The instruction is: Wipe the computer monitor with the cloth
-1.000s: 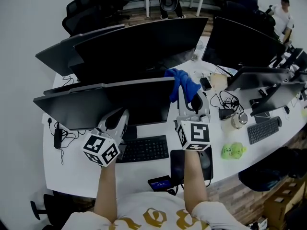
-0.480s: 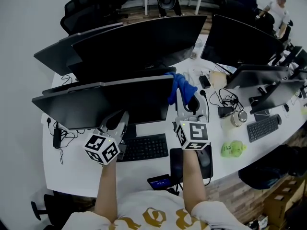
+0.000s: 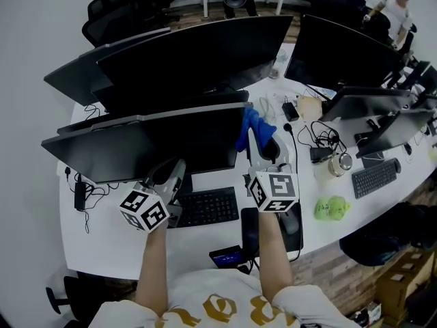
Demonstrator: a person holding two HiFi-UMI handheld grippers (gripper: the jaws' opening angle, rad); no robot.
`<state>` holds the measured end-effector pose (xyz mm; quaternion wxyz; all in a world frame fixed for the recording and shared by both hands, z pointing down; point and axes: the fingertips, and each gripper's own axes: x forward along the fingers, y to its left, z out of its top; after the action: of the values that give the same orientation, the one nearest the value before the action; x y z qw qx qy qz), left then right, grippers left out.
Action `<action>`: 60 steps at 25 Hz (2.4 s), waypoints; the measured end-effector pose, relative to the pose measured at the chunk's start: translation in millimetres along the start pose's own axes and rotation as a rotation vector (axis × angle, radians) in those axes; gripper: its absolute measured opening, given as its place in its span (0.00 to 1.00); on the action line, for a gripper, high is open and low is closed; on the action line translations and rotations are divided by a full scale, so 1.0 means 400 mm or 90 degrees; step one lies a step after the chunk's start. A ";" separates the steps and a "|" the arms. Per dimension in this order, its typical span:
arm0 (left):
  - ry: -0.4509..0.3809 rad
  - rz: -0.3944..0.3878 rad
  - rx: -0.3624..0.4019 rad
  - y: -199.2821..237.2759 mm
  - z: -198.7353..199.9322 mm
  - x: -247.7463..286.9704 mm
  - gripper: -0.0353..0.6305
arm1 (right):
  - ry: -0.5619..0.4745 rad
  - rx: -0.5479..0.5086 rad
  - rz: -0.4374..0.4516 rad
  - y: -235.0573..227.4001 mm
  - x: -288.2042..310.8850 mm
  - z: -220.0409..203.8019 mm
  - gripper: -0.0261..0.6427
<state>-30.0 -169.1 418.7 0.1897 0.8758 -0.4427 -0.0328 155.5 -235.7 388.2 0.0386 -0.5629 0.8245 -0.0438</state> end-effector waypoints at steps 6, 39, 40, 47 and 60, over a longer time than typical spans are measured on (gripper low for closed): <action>0.006 0.024 0.003 0.022 -0.023 0.003 0.06 | 0.019 0.022 0.003 -0.005 -0.001 -0.043 0.22; 0.068 0.035 0.035 0.036 -0.134 0.020 0.05 | 0.092 0.088 0.005 -0.019 -0.027 -0.235 0.22; 0.069 0.036 0.036 0.038 -0.137 0.020 0.05 | 0.095 0.092 0.005 -0.019 -0.028 -0.242 0.22; 0.081 0.041 0.040 0.045 -0.162 0.021 0.05 | 0.117 0.124 0.003 -0.023 -0.035 -0.298 0.22; 0.105 0.041 0.036 0.051 -0.202 0.029 0.05 | 0.151 0.190 -0.006 -0.036 -0.048 -0.394 0.22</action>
<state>-20.3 -164.6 502.2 0.2015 0.8657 -0.4544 0.0582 157.9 -218.5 546.7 0.0238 -0.5457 0.8049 -0.2321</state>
